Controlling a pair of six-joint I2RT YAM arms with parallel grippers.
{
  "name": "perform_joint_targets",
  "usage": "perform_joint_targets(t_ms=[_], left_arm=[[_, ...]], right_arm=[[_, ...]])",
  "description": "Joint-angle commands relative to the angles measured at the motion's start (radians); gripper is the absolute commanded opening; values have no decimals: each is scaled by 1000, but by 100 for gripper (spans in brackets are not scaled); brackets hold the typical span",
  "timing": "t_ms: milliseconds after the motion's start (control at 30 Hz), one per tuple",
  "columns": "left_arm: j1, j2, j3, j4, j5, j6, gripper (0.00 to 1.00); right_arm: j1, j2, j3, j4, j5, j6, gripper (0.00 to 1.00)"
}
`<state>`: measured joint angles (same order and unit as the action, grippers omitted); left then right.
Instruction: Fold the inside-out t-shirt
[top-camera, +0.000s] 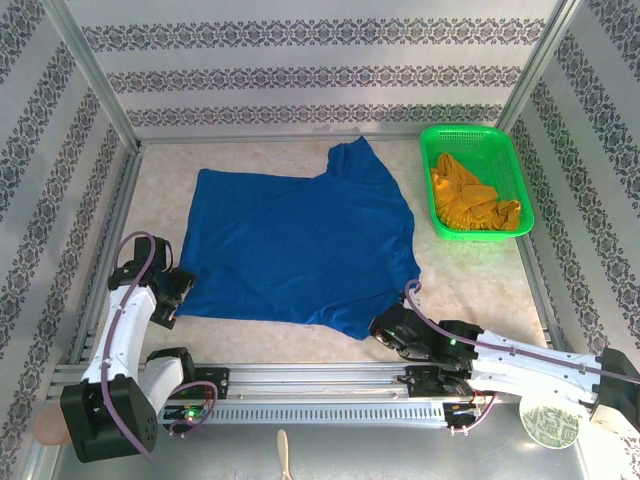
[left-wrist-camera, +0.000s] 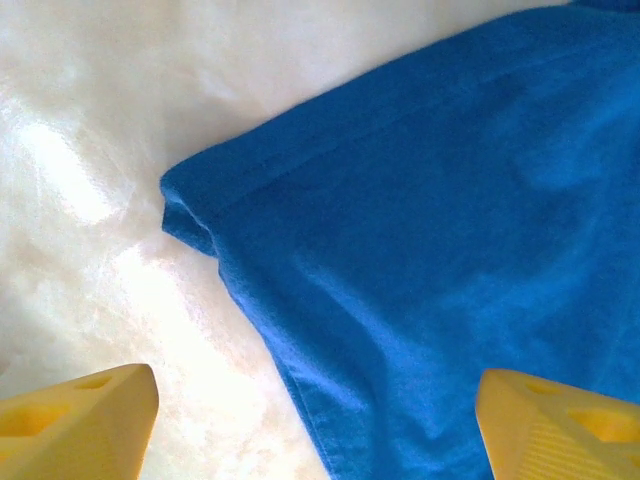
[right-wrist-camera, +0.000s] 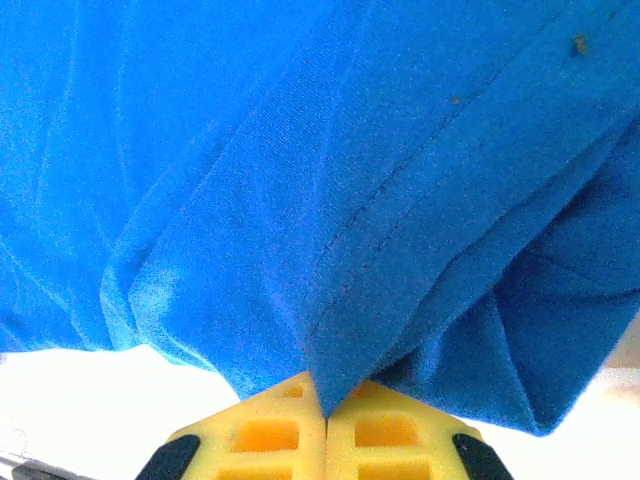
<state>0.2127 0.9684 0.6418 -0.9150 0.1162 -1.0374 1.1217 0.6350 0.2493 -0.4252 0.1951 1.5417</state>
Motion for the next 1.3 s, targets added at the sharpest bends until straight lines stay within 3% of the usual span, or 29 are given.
perform_joint_targets(t_ms=[0, 200, 333, 467, 600, 667, 700, 933, 1033, 1267], left_arm=[[33, 26, -25, 27, 1, -51, 83], [73, 73, -75, 80, -7, -62, 86], [91, 122, -98, 143, -6, -51, 75], [112, 172, -96, 194, -10, -28, 55], [130, 217, -92, 233, -1, -1, 25], [138, 228, -94, 253, 11, 15, 4], [140, 230, -92, 257, 15, 22, 0], [145, 88, -36, 207, 31, 92, 0], [145, -14, -27, 181, 49, 96, 0], [144, -107, -23, 145, 112, 97, 0]], right_arm=[[9, -27, 14, -27, 38, 4, 0], [9, -73, -4, -53, 48, 15, 0], [7, -88, -11, -71, 45, 17, 0], [4, -97, -14, -72, 42, 16, 0], [3, -97, -5, -75, 39, 5, 0], [0, -93, 5, -79, 35, -10, 1], [-1, -89, 10, -82, 31, -19, 1], [-5, -75, 45, -104, 23, -49, 13], [-6, -71, 44, -108, 27, -51, 1], [-9, -63, 54, -109, 29, -57, 0]])
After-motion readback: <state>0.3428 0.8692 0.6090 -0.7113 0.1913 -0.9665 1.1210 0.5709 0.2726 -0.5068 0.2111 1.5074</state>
